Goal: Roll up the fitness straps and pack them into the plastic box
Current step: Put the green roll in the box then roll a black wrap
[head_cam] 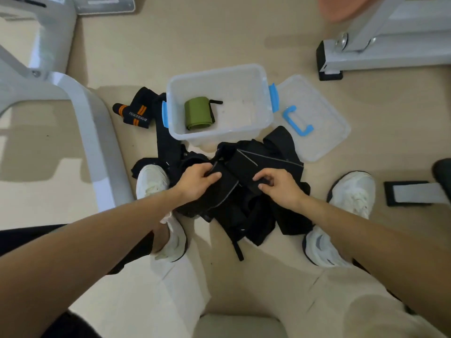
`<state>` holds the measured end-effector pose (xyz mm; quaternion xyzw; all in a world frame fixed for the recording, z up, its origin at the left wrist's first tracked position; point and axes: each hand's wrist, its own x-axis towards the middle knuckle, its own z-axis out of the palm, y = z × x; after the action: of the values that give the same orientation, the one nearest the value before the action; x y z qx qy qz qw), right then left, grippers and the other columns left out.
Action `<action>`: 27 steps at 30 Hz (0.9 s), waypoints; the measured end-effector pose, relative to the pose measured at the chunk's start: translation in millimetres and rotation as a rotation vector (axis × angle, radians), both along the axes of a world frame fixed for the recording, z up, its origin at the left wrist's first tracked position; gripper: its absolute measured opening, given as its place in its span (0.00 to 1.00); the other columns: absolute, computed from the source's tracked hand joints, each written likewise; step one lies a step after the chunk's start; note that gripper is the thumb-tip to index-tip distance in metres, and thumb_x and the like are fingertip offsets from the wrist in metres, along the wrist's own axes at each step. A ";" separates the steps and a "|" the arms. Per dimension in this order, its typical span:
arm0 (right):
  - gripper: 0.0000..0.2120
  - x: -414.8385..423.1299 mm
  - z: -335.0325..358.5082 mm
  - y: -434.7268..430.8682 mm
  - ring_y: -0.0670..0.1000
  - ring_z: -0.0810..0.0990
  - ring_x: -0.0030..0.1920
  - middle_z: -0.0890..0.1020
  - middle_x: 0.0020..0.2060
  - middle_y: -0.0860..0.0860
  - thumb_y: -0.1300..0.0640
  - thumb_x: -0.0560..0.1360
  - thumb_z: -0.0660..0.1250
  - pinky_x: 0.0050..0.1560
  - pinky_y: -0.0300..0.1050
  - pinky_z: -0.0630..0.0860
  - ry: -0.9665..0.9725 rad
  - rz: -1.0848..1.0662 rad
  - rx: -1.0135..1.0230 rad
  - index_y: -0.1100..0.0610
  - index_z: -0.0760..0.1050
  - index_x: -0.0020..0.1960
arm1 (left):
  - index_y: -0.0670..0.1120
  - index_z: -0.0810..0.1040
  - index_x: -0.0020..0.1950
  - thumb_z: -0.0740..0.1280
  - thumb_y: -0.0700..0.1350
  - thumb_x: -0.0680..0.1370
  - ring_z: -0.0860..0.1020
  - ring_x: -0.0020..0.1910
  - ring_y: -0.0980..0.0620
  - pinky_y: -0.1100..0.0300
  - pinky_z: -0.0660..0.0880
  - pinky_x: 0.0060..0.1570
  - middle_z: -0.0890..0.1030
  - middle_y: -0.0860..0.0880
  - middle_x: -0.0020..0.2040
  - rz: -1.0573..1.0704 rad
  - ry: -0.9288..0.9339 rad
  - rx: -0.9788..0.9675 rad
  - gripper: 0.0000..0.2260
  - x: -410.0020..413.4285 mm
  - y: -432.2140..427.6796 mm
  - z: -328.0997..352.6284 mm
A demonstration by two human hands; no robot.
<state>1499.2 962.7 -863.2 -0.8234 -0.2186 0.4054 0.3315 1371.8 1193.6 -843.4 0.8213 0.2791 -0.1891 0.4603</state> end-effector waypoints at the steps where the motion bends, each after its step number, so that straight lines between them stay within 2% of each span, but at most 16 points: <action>1: 0.09 5.9 6.9 -3.1 0.46 0.81 0.42 0.82 0.41 0.48 0.64 0.77 0.70 0.49 0.38 0.74 0.004 -0.010 0.006 0.53 0.83 0.54 | 0.53 0.76 0.38 0.67 0.47 0.82 0.78 0.37 0.56 0.56 0.73 0.43 0.78 0.56 0.35 0.033 -0.024 -0.015 0.13 5.9 4.5 10.0; 3: 0.09 21.3 23.7 -8.5 0.46 0.81 0.37 0.81 0.34 0.48 0.65 0.78 0.69 0.44 0.39 0.75 0.001 -0.028 0.024 0.52 0.83 0.49 | 0.52 0.79 0.40 0.67 0.45 0.82 0.80 0.40 0.56 0.57 0.76 0.45 0.81 0.55 0.37 0.077 -0.076 -0.068 0.11 17.4 9.7 32.0; 4: 0.10 29.9 33.5 -10.1 0.48 0.81 0.37 0.81 0.34 0.50 0.65 0.78 0.68 0.44 0.42 0.77 -0.001 -0.055 0.044 0.52 0.83 0.48 | 0.51 0.80 0.42 0.67 0.44 0.83 0.81 0.40 0.57 0.59 0.77 0.45 0.82 0.55 0.38 0.102 -0.105 -0.102 0.10 23.2 10.0 43.4; 7: 0.11 55.9 63.5 -12.2 0.51 0.83 0.44 0.84 0.44 0.56 0.67 0.78 0.66 0.48 0.43 0.83 0.016 -0.193 0.127 0.54 0.83 0.49 | 0.49 0.81 0.48 0.66 0.41 0.83 0.84 0.39 0.61 0.68 0.79 0.40 0.85 0.55 0.41 0.253 -0.176 -0.243 0.07 41.7 7.9 74.1; 9: 0.10 70.8 81.5 -15.9 0.51 0.83 0.46 0.84 0.47 0.56 0.69 0.78 0.66 0.49 0.39 0.83 0.052 -0.262 0.185 0.56 0.83 0.52 | 0.46 0.81 0.57 0.65 0.39 0.83 0.86 0.46 0.57 0.61 0.83 0.48 0.86 0.52 0.47 0.375 -0.194 -0.403 0.07 52.9 8.1 85.3; 11: 0.14 81.1 94.7 -23.4 0.51 0.84 0.48 0.85 0.50 0.57 0.71 0.76 0.68 0.52 0.39 0.82 0.053 -0.247 0.204 0.59 0.82 0.57 | 0.44 0.76 0.69 0.64 0.37 0.83 0.84 0.56 0.51 0.55 0.80 0.59 0.85 0.50 0.57 0.386 -0.177 -0.448 0.14 58.9 10.0 85.7; 13: 0.20 84.0 102.5 -32.3 0.49 0.84 0.47 0.85 0.50 0.57 0.75 0.72 0.68 0.53 0.35 0.79 -0.018 -0.152 0.153 0.59 0.81 0.61 | 0.44 0.68 0.77 0.64 0.36 0.83 0.79 0.63 0.50 0.54 0.75 0.64 0.80 0.49 0.65 0.348 -0.116 -0.333 0.21 55.9 8.9 78.8; 15: 0.21 81.7 106.1 -38.9 0.46 0.83 0.45 0.85 0.48 0.56 0.75 0.73 0.68 0.51 0.32 0.78 -0.095 -0.070 0.108 0.59 0.81 0.62 | 0.42 0.66 0.78 0.65 0.36 0.82 0.77 0.66 0.49 0.54 0.73 0.67 0.78 0.47 0.68 0.322 -0.088 -0.199 0.24 44.6 5.4 66.1; 19: 0.12 78.7 94.7 -46.0 0.51 0.85 0.45 0.86 0.45 0.55 0.66 0.75 0.72 0.56 0.40 0.79 -0.198 -0.132 0.104 0.58 0.84 0.57 | 0.44 0.75 0.73 0.69 0.39 0.80 0.80 0.61 0.48 0.50 0.74 0.68 0.81 0.47 0.64 0.152 -0.062 0.103 0.21 14.4 2.2 29.6; 22: 0.05 78.8 79.7 -50.3 0.51 0.83 0.41 0.85 0.41 0.54 0.60 0.77 0.71 0.49 0.39 0.77 -0.263 -0.124 0.042 0.56 0.84 0.52 | 0.47 0.73 0.73 0.70 0.44 0.79 0.76 0.65 0.44 0.47 0.73 0.66 0.78 0.47 0.68 -0.083 -0.069 0.397 0.22 0.7 2.8 6.7; 24: 0.04 78.8 73.1 -54.1 0.51 0.78 0.38 0.83 0.38 0.55 0.57 0.77 0.72 0.42 0.37 0.71 -0.305 -0.084 -0.032 0.58 0.84 0.48 | 0.47 0.70 0.75 0.72 0.47 0.77 0.72 0.68 0.40 0.43 0.73 0.66 0.73 0.44 0.71 -0.156 -0.046 0.580 0.27 -1.5 4.8 -3.7; 27: 0.07 83.1 65.9 -55.8 0.51 0.75 0.39 0.78 0.40 0.54 0.54 0.76 0.74 0.41 0.39 0.69 -0.322 -0.044 -0.088 0.58 0.82 0.45 | 0.47 0.65 0.76 0.74 0.49 0.76 0.72 0.67 0.37 0.41 0.73 0.65 0.71 0.41 0.70 -0.054 0.104 0.590 0.32 -3.3 13.9 -13.5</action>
<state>1582.4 906.9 -797.4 -0.8960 -0.2325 0.2702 0.2646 1368.5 1207.5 -856.9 0.9159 0.3231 -0.1540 0.1814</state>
